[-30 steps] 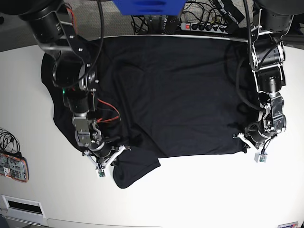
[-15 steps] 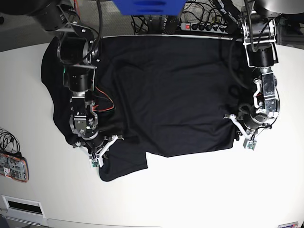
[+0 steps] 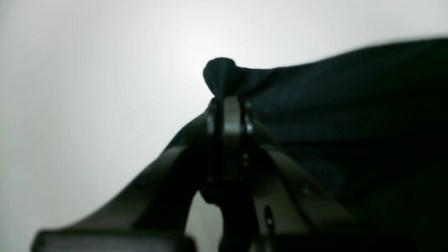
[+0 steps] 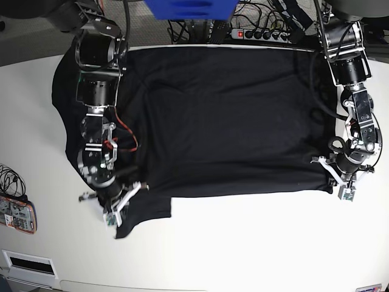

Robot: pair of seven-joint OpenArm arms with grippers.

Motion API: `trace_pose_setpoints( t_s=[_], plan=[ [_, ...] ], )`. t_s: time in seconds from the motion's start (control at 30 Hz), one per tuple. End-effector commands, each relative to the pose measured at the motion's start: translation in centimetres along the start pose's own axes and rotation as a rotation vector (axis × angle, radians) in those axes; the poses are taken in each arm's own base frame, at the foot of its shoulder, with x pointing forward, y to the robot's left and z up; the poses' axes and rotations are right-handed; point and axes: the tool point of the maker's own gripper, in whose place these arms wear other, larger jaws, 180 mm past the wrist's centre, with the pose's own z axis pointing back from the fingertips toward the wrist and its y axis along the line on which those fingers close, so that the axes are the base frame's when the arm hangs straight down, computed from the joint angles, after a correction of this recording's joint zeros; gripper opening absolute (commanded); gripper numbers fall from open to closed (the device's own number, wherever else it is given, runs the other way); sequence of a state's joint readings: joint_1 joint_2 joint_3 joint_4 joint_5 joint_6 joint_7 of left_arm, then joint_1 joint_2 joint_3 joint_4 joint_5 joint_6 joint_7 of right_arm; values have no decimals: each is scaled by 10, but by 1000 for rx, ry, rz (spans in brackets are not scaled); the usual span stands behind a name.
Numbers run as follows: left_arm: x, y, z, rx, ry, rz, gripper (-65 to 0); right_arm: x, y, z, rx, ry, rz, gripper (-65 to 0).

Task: Fold the T-shirt properly
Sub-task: 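Lift the hem edge with both grippers and fold it toward the collar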

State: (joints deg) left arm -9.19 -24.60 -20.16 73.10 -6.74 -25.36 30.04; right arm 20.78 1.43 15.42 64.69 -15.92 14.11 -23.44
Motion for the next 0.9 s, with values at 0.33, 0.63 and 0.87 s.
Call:
trace_pose_setpoints(
  t_s=[0.33,0.63,0.87],
  plan=[
    [21,0,23,27,-85,-66,-650,39,-34,33,-106,-149,4,-650],
    [26,-25,93,71,-210,-118,-650,20,-29,57,-116,-143,29,-650],
    [-1,-29,113,85,-173,-111,-650,5,-45,90,-178,-142,36,-650]
  ],
)
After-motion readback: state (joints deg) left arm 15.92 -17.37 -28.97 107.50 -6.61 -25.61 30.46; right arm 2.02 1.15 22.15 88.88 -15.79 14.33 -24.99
